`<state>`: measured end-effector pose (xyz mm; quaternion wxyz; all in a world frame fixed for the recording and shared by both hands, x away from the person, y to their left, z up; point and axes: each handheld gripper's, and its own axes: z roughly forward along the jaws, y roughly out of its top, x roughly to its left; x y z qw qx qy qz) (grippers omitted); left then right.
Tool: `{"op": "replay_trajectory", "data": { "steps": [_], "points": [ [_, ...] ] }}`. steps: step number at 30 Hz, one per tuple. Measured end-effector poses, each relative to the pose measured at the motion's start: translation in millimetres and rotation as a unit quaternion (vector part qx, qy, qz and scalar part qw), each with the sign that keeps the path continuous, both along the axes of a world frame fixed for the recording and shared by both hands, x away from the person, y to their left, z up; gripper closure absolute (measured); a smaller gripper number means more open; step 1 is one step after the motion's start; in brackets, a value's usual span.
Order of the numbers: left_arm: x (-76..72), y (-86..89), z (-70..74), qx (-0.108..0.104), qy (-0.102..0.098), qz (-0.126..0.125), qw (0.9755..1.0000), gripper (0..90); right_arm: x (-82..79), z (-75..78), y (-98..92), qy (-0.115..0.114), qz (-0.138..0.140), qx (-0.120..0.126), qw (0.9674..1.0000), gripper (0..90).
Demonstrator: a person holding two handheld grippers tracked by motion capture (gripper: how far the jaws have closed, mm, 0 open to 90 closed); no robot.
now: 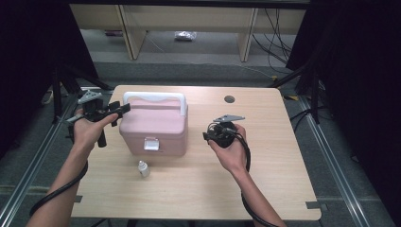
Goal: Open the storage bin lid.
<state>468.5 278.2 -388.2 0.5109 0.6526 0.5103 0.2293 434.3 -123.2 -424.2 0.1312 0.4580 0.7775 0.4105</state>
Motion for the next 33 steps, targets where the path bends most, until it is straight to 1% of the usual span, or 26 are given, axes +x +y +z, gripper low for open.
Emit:
{"op": "replay_trajectory", "data": {
  "steps": [2,3,4,6,7,8,9,12,13,14,15,16,17,18,19,20,21,22,24,25,27,29,30,31,32,33],
  "points": [
    [5.4,-1.3,-1.6,-0.002,0.006,0.005,1.0000,48.8,0.2,0.9,2.0,-0.002,0.006,-0.001,1.0000,72.4],
    [7.7,-2.2,-2.8,-0.001,0.012,0.007,0.9999,49.7,-1.7,2.2,4.6,0.010,0.001,0.002,0.9999,72.4],
    [9.9,-3.3,-3.9,0.000,0.015,0.007,0.9999,50.2,-0.3,1.3,4.7,-0.005,0.012,-0.003,0.9999,72.4],
    [13.5,-4.8,-5.8,0.001,0.019,0.006,0.9998,50.6,-0.5,1.2,5.5,-0.002,0.010,-0.001,0.9999,72.4],
    [14.4,-5.6,-6.2,0.003,0.020,0.006,0.9998,52.1,-0.4,0.9,5.7,-0.005,0.012,-0.001,0.9999,72.4],
    [15.5,-6.0,-7.1,0.003,0.021,0.006,0.9998,53.7,-2.4,1.3,7.3,0.002,0.005,0.004,1.0000,72.4],
    [16.1,-6.2,-7.8,0.004,0.021,0.008,0.9997,57.3,-3.2,2.2,6.5,0.003,0.008,-0.004,1.0000,72.4],
    [17.7,-6.7,-10.1,0.010,0.026,0.010,0.9996,61.5,-2.7,1.4,7.0,0.006,0.008,-0.004,0.9999,72.4],
    [17.9,-6.5,-10.5,0.008,0.027,0.008,0.9996,63.9,-0.7,0.5,6.4,-0.010,0.020,-0.007,0.9997,72.6],
    [17.9,-6.6,-10.5,-0.001,0.028,0.005,0.9996,67.1,-1.0,0.8,6.8,-0.010,0.022,-0.006,0.9997,72.9],
    [17.4,-7.3,-10.0,-0.003,0.032,0.004,0.9995,70.9,-1.9,0.7,7.7,-0.007,0.018,0.000,0.9998,73.3],
    [17.1,-7.7,-9.4,-0.001,0.033,0.006,0.9994,71.9,-2.0,1.1,8.7,-0.009,0.023,-0.002,0.9997,74.1],
    [17.0,-7.9,-8.6,-0.001,0.037,0.007,0.9993,72.3,-3.3,1.2,9.8,-0.002,0.021,0.007,0.9998,75.1],
    [17.1,-7.9,-7.7,-0.003,0.042,0.009,0.9991,72.5,-4.7,2.5,11.2,-0.001,0.018,-0.001,0.9998,76.2],
    [17.3,-7.9,-6.5,-0.007,0.046,0.011,0.9989,72.9,-3.5,2.6,12.7,-0.009,0.033,0.001,0.9994,80.2],
    [17.4,-8.2,-6.0,-0.006,0.048,0.012,0.9988,72.9,-3.5,2.6,12.7,-0.009,0.033,0.001,0.9994,80.2],
    [17.7,-8.4,-5.2,-0.005,0.051,0.012,0.9986,72.9,-5.0,3.1,14.1,-0.003,0.027,0.007,0.9996,81.8],
    [18.2,-8.4,-4.3,-0.006,0.051,0.011,0.9986,73.0,-5.6,4.2,15.8,-0.005,0.034,0.006,0.9994,85.6],
    [19.5,-8.7,-1.9,-0.008,0.059,0.014,0.9981,73.0,-6.1,5.1,16.7,-0.004,0.037,0.001,0.9993,87.6],
    [20.0,-8.5,-1.1,-0.009,0.061,0.015,0.9980,73.0,-7.8,5.8,20.6,0.005,0.043,0.007,0.9991,90.0],
    [21.7,-8.2,1.2,-0.016,0.065,0.015,0.9977,73.0,-8.4,6.2,21.7,0.005,0.044,0.010,0.9990,90.0],
    [22.7,-8.3,3.9,-0.016,0.068,0.016,0.9974,73.1,-8.5,7.1,23.7,0.006,0.050,0.006,0.9987,90.0],
    [23.7,-8.7,5.4,-0.017,0.067,0.017,0.9974,73.0,-9.0,7.9,27.0,0.006,0.055,0.009,0.9984,90.0],
    [23.8,-8.2,6.8,-0.014,0.071,0.017,0.9972,73.0,-8.9,8.4,27.7,0.002,0.058,0.008,0.9983,90.0],
    [24.4,-8.5,7.7,-0.018,0.072,0.019,0.9971,73.0,-8.9,8.4,27.7,0.002,0.058,0.008,0.9983,90.0],
    [25.3,-7.6,8.5,-0.017,0.072,0.015,0.9971,73.1,-9.6,8.7,30.4,0.008,0.057,0.018,0.9982,90.0]
  ]
}}
